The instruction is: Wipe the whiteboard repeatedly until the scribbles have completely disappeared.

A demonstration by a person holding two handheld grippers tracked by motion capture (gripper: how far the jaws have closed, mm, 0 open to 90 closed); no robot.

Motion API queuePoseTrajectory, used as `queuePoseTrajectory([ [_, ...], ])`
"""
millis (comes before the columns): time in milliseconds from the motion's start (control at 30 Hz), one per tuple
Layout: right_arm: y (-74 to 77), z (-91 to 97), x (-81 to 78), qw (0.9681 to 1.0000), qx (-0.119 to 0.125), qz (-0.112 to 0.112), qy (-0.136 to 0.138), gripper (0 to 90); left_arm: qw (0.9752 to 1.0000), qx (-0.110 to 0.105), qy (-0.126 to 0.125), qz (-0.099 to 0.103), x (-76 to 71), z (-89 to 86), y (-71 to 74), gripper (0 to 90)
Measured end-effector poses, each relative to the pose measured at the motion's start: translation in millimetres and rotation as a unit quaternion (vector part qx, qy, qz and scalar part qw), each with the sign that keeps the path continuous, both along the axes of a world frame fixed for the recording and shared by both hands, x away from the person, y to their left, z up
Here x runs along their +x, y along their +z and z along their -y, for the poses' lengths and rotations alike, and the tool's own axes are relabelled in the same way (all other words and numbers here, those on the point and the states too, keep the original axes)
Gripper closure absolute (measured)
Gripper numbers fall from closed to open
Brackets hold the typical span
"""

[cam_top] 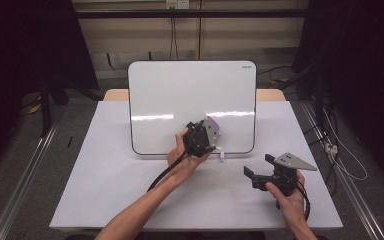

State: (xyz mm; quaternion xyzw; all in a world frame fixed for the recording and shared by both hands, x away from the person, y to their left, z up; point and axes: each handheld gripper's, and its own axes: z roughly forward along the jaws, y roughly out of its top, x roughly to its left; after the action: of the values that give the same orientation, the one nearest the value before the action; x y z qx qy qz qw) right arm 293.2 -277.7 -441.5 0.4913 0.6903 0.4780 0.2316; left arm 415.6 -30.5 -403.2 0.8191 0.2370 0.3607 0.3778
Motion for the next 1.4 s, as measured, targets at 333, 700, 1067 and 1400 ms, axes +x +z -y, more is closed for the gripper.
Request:
queuePoseTrajectory([
  [333, 2.0, 0.3, -1.5, 1.0, 0.005, 0.0, -0.003, 5.8, 0.999, 0.033, -0.025, 0.017, -13.9, 32.2, -12.0, 41.2],
  [700, 1.3, -0.1, -3.1, 1.0, 0.002, 0.0, 0.001, 5.8, 0.9992, 0.03, -0.009, 0.027, -10.7, 18.4, -8.8, 41.2],
  [1067, 1.0, -0.6, -2.3, 1.0, 0.001, -0.002, -0.001, 5.8, 0.9979, -0.013, 0.055, 0.03, 11.0, -49.1, 11.8, 41.2],
  [1400, 0.3, -6.1, -0.4, 1.0, -0.004, -0.002, 0.004, 5.8, 0.9989, 0.03, 0.001, 0.035, -27.8, -25.8, -28.9, 41.2],
])
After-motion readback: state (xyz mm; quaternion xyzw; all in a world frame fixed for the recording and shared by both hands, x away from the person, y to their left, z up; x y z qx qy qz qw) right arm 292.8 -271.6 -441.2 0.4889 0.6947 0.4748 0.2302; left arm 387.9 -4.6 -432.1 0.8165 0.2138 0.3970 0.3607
